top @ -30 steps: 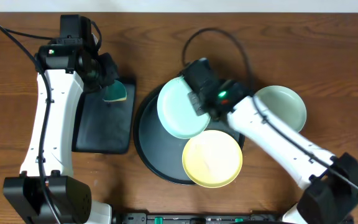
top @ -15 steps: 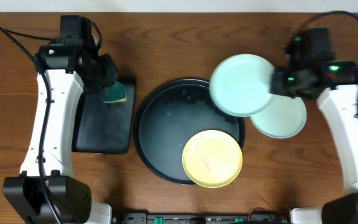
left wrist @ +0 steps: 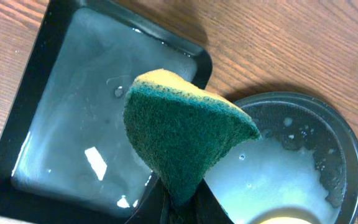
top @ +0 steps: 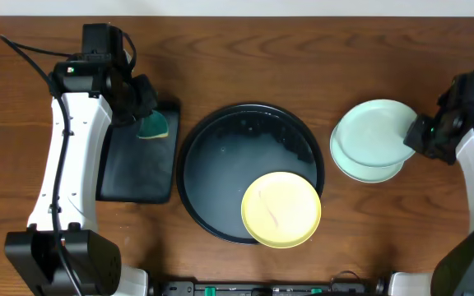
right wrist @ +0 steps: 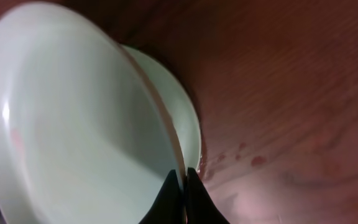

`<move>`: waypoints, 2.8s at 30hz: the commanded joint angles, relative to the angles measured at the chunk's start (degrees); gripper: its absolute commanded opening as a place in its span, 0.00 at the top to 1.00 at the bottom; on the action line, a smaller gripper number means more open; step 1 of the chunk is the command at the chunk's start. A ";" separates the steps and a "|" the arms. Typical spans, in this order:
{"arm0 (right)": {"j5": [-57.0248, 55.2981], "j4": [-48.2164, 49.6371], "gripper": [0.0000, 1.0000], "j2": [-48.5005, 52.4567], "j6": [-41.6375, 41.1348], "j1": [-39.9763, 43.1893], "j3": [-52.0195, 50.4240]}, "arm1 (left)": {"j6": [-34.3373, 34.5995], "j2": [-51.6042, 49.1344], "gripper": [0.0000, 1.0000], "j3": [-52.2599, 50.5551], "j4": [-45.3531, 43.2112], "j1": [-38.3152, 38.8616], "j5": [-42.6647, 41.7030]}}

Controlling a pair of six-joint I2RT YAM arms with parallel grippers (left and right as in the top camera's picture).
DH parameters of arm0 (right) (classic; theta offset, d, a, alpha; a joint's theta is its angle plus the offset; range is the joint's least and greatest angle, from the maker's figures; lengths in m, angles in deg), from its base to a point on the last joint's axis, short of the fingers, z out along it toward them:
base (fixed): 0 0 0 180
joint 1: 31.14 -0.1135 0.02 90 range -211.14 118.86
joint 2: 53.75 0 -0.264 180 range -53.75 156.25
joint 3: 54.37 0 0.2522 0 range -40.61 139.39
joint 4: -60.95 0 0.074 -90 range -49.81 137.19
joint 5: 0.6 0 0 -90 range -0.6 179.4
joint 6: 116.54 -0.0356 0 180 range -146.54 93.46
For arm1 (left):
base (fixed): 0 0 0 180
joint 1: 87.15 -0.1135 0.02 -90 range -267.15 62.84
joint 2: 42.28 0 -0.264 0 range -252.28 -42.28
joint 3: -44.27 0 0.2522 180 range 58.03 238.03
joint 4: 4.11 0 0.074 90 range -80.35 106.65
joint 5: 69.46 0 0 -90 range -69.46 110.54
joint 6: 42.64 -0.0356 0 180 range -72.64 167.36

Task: Clean dirty plates on tray and stack at the side
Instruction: 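Carry the mint plate with the right gripper onto the first mint plate, then release the stack and grasp the yellow plate rim with the right gripper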

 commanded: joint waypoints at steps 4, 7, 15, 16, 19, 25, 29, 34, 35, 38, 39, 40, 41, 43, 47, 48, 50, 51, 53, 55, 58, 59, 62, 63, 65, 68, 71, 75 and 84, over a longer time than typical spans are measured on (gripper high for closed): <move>0.72 8.37 0.99 -0.17 -0.70 0.13 -8.26 | -0.70 0.07 0.92 -0.59 -0.70 -0.02 0.15; 0.74 8.68 0.78 -0.15 -0.72 -0.24 -8.79 | -0.70 0.07 0.92 -0.59 -0.72 -0.02 0.15; 14.58 3.85 0.56 -0.20 3.58 -3.91 -5.70 | -0.70 0.07 0.93 -0.59 -0.74 -0.02 0.15; 18.08 2.91 0.56 -0.20 5.64 -5.09 -4.83 | -0.70 0.07 0.92 -0.59 -0.74 -0.02 0.15; 21.44 0.09 0.56 -0.20 8.63 -9.31 -2.91 | -0.70 0.07 0.92 -0.59 -0.74 -0.02 0.15; 19.98 -5.09 0.53 0.39 10.08 -20.79 -2.60 | -0.68 0.07 0.92 -0.63 -0.72 -0.02 0.13; 16.13 -8.90 0.53 1.95 10.05 -27.30 -2.67 | -0.68 0.07 0.92 -0.63 -0.72 -0.02 0.13; 13.94 -11.78 0.57 4.96 10.10 -31.95 -2.67 | -0.68 0.07 0.92 -0.63 -0.70 -0.02 0.15; 13.94 -12.09 0.60 5.68 10.29 -32.61 -2.67 | -0.68 0.07 0.92 -0.63 -0.72 -0.02 0.13; 13.97 -12.94 0.65 7.78 11.78 -34.18 -2.67 | -0.68 0.07 0.92 -0.63 -0.70 -0.02 0.15; 13.97 -13.27 0.67 8.44 12.04 -34.67 -2.67 | -0.68 0.07 0.92 -0.63 -0.72 -0.02 0.15; 13.97 -13.44 0.69 9.01 12.04 -34.99 -2.69 | -0.68 0.07 0.92 -0.63 -0.72 -0.02 0.15; 13.97 -13.53 0.70 9.73 12.07 -35.34 -2.69 | -0.68 0.07 0.92 -0.63 -0.72 -0.02 0.15; 13.97 -13.53 0.73 10.73 12.22 -35.69 -2.69 | -0.68 0.07 0.92 -0.63 -0.72 -0.02 0.15; 13.94 -13.22 0.80 11.78 12.22 -35.76 -2.69 | -0.68 0.07 0.92 -0.63 -0.72 -0.02 0.15; 13.97 -13.14 0.81 11.78 12.22 -35.76 -2.69 | -0.68 0.07 0.92 -0.63 -0.72 -0.02 0.15; 13.94 -12.50 0.81 11.78 12.22 -35.76 -2.69 | -0.68 0.07 0.92 -0.63 -0.72 -0.02 0.15; 13.92 -12.24 0.81 11.78 12.22 -35.76 -2.71 | -0.68 0.07 0.92 -0.63 -0.72 -0.02 0.15; 13.94 -11.15 0.81 11.78 12.22 -35.76 -3.10 | -0.68 0.07 0.93 -0.63 -0.72 -0.02 0.15; 13.94 -10.49 0.81 11.78 12.22 -35.76 -3.56 | -0.68 0.07 0.92 -0.63 -0.72 -0.02 0.15; 13.94 -9.75 0.81 11.78 12.22 -35.76 -4.52 | -0.68 0.07 0.92 -0.63 -0.72 -0.02 0.17; 13.92 -9.70 0.81 11.80 12.24 -35.76 -4.83 | -0.68 0.07 0.92 -0.63 -0.72 -0.02 0.15; 13.94 -9.40 0.82 11.78 12.48 -35.76 -5.53 | -0.68 0.07 0.92 -0.63 -0.72 -0.02 0.17; 13.94 -9.25 0.82 11.78 12.48 -35.76 -5.68 | -0.70 0.07 0.92 -0.63 -0.72 -0.02 0.17; 13.94 -9.05 0.86 11.78 12.48 -35.76 -5.92 | -0.70 0.07 0.92 -0.63 -0.72 -0.02 0.17; 13.94 -8.63 0.97 11.78 12.46 -35.76 -5.92 | -0.68 0.07 0.92 -0.63 -0.72 -0.02 0.17; 13.99 -7.34 0.99 11.78 12.44 -35.76 -5.90 | -0.68 0.07 0.92 -0.63 -0.72 -0.02 0.15; 14.75 -5.86 0.99 11.78 11.56 -35.76 -4.02 | -0.68 0.07 0.92 -0.63 -0.72 -0.02 0.15; 14.75 -2.08 0.99 11.78 6.23 -35.76 8.24 | -0.68 0.07 0.92 -0.63 -0.72 0.02 0.13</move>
